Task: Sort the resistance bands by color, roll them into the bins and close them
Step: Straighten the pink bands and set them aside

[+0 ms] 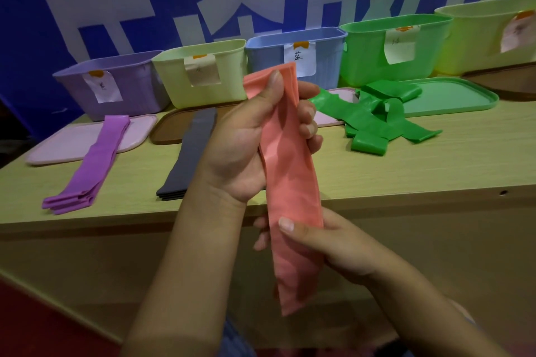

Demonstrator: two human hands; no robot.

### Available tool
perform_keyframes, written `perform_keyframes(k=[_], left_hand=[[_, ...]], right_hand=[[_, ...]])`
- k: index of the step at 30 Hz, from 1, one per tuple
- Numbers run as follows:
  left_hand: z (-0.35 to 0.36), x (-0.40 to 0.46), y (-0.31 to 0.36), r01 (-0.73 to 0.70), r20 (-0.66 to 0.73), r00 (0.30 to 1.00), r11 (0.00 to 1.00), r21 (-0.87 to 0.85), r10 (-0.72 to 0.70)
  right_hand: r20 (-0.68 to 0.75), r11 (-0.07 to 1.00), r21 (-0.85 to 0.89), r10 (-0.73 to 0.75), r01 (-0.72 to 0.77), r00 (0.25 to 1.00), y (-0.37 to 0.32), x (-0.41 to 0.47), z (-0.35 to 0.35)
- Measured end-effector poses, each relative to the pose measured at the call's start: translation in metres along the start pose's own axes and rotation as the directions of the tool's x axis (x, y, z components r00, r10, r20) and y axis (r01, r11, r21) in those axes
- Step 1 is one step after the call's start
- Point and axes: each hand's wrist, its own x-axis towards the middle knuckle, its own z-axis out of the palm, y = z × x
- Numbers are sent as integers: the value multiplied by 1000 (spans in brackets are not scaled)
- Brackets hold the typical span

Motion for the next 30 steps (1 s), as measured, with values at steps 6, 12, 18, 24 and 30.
perform_keyframes(k=[6,12,18,24,30], left_hand=[[-1,3,3,28,-12,1000,998,47,-28],[-3,7,9,-2,-67,998,996,88,8],[-5,10,13,-4,-85,996,996,91,12],[-5,14,17,-11,-129,991,992,125,27],[-6,16,21,-11,-127,991,991,134,29]], right_hand=[[206,990,131,29,-57,978,5,2,-3],[320,963,251,13,-99,947,14,5,-7],[280,939,318,39,-131,959,27,11,-13],[328,945,313,-13,-96,944,25,9,-11],[181,980,157,93,-122,979,27,6,-20]])
